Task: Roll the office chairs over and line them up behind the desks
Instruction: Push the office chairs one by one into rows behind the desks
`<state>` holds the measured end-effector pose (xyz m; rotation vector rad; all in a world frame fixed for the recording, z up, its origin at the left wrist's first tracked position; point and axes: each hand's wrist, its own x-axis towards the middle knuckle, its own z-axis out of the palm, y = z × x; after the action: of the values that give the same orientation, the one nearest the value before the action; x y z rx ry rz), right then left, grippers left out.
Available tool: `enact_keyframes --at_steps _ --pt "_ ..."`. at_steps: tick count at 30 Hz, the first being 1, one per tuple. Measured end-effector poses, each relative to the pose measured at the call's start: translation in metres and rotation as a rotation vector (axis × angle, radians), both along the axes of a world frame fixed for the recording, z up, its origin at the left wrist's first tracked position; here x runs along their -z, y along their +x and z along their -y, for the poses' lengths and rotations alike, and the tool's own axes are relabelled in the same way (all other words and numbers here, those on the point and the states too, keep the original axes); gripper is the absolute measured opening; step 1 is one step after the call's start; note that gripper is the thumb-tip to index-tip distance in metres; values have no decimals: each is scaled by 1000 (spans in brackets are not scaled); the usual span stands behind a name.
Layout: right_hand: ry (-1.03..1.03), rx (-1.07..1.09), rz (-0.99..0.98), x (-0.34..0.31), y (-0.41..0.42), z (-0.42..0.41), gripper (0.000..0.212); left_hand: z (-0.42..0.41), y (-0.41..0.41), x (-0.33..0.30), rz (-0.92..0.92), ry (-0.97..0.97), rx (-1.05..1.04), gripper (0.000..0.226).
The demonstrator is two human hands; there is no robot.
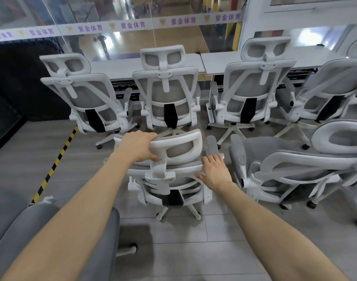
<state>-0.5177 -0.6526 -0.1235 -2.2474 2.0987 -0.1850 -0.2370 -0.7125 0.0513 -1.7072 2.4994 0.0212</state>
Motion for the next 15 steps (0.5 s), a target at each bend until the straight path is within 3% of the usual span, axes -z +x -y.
enact_keyframes --at_steps 4,9,11,15 --pt "56 54 -7 -32 10 -15 47 -13 24 -9 -114 -103 74 70" --pt "14 194 55 -59 71 -73 35 -40 109 8 -199 -378 215 51" --pt "-9 214 54 -55 108 -104 31 -52 144 24 -158 -337 252 44" --pt "105 212 16 -53 191 -150 31 -85 208 57 102 -31 282 41"
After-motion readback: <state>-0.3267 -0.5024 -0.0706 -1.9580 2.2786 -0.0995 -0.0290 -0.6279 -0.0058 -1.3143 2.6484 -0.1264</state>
